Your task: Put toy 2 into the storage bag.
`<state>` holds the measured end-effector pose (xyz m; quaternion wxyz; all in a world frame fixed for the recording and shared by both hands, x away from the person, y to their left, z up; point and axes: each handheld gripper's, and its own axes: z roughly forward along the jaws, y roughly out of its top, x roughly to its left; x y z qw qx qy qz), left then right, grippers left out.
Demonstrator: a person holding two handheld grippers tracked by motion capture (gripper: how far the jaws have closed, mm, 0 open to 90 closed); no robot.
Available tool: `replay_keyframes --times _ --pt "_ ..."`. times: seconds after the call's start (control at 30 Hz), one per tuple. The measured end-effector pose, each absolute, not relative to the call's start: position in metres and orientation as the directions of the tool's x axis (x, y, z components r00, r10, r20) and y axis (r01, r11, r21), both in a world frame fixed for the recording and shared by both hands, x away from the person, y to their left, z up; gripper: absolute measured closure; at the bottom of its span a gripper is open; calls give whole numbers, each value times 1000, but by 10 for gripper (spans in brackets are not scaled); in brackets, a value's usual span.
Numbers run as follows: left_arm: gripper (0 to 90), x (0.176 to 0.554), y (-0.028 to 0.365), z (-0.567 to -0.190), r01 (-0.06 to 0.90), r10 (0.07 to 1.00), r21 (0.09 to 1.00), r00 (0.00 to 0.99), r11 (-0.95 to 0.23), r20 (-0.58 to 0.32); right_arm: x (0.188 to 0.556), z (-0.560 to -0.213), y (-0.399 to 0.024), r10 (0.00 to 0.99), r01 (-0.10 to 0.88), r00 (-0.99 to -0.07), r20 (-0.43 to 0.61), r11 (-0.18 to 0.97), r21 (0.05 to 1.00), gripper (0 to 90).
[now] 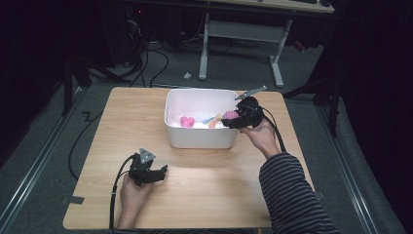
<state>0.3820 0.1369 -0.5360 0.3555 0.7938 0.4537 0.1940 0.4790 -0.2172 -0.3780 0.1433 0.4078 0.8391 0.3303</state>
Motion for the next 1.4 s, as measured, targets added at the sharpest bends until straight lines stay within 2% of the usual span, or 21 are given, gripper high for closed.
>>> replay_keyframes --times 0.2,0.43,0.7,1.03,1.4 --pt "248 382 137 -536 583 859 740 512 -335 -14 480 -381 -218 778 605 -626 52 442 662 285" --pt "248 382 137 -536 583 859 740 512 -335 -14 480 -383 -219 776 611 -627 66 437 660 278" --pt "247 382 137 -536 583 859 740 512 -335 -14 470 -376 -227 773 573 -631 70 404 713 269" --pt "247 382 137 -536 583 859 740 511 -335 -13 442 -359 -254 793 517 -605 77 317 795 295" --pt "247 382 137 -536 583 859 740 512 -336 -13 414 -360 -278 826 506 -561 63 282 815 313"
